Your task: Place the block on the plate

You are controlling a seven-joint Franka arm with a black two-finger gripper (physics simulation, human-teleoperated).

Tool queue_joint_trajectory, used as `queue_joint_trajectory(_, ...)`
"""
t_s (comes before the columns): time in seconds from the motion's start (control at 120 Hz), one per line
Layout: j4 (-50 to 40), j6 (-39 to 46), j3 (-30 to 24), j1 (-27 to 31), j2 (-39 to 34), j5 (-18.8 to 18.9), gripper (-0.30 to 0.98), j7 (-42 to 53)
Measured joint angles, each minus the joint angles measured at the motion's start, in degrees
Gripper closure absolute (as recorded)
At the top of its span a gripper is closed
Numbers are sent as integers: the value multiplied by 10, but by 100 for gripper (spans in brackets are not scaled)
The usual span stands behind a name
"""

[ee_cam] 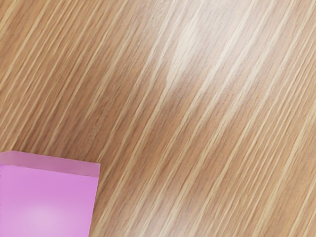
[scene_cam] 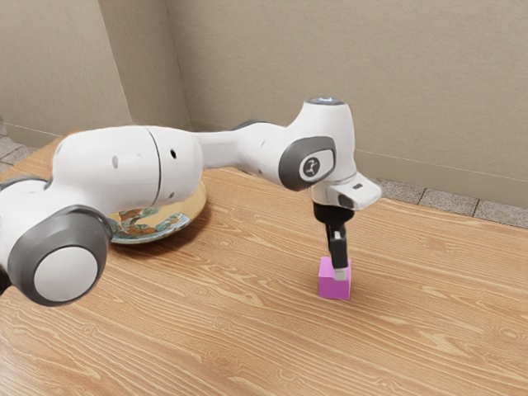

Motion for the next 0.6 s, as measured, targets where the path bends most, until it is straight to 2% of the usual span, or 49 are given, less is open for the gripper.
queue_joint_trajectory(0.6,1,21,13,1,28,-11,0,83)
